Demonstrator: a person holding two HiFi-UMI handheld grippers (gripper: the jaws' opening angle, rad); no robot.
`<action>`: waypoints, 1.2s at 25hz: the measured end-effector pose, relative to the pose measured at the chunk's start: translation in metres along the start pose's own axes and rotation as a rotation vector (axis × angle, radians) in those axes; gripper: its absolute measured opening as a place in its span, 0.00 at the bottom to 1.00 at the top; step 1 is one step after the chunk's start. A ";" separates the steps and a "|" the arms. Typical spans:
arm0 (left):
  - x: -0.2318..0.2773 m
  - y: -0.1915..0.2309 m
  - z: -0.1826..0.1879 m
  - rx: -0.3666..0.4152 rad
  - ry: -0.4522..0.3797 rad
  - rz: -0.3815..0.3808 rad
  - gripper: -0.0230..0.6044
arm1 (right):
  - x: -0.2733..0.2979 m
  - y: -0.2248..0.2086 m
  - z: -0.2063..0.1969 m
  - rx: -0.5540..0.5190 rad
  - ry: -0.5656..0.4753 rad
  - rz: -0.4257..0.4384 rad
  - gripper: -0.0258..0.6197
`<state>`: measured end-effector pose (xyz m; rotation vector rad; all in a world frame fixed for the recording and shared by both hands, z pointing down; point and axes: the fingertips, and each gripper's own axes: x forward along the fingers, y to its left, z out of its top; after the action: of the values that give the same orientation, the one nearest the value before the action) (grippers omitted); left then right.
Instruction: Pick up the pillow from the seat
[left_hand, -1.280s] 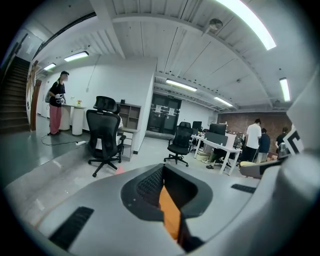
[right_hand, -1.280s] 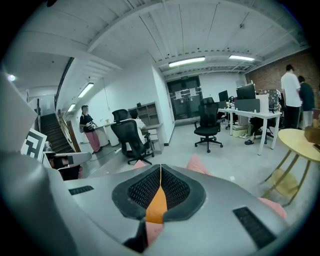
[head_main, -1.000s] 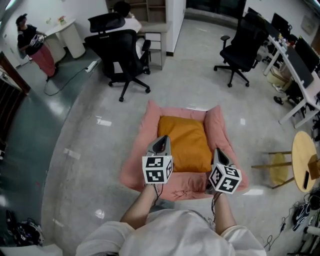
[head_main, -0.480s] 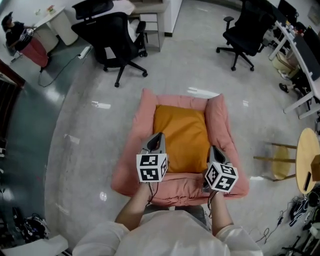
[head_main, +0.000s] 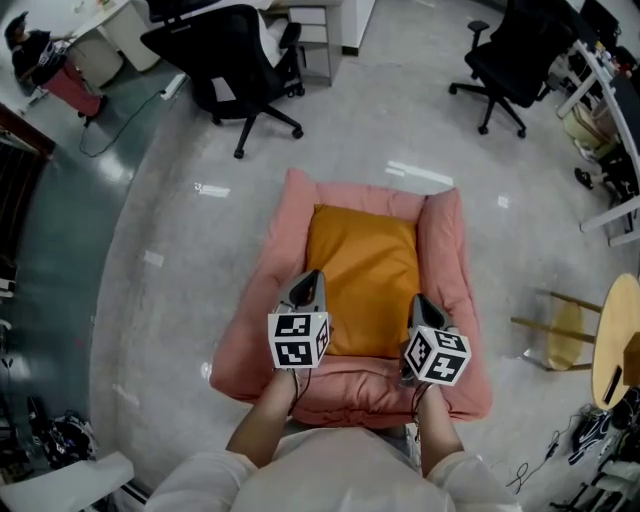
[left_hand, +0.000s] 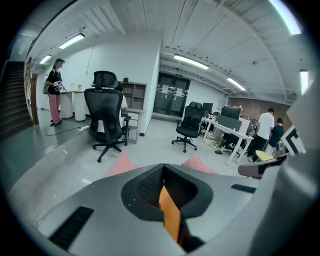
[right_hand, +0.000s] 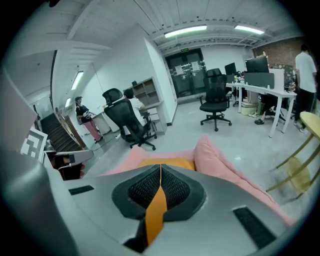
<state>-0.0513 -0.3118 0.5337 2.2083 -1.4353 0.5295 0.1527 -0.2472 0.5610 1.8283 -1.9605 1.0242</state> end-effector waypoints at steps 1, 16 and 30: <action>0.003 0.002 -0.004 -0.004 0.012 0.008 0.05 | 0.004 -0.003 -0.001 0.005 0.008 0.000 0.09; 0.069 0.027 -0.059 0.004 0.185 0.055 0.05 | 0.079 -0.034 -0.040 0.019 0.159 -0.002 0.09; 0.114 0.045 -0.101 0.006 0.340 0.023 0.29 | 0.128 -0.059 -0.070 0.037 0.277 -0.013 0.26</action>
<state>-0.0561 -0.3563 0.6858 1.9896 -1.2796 0.8704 0.1688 -0.2960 0.7095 1.6141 -1.7739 1.2425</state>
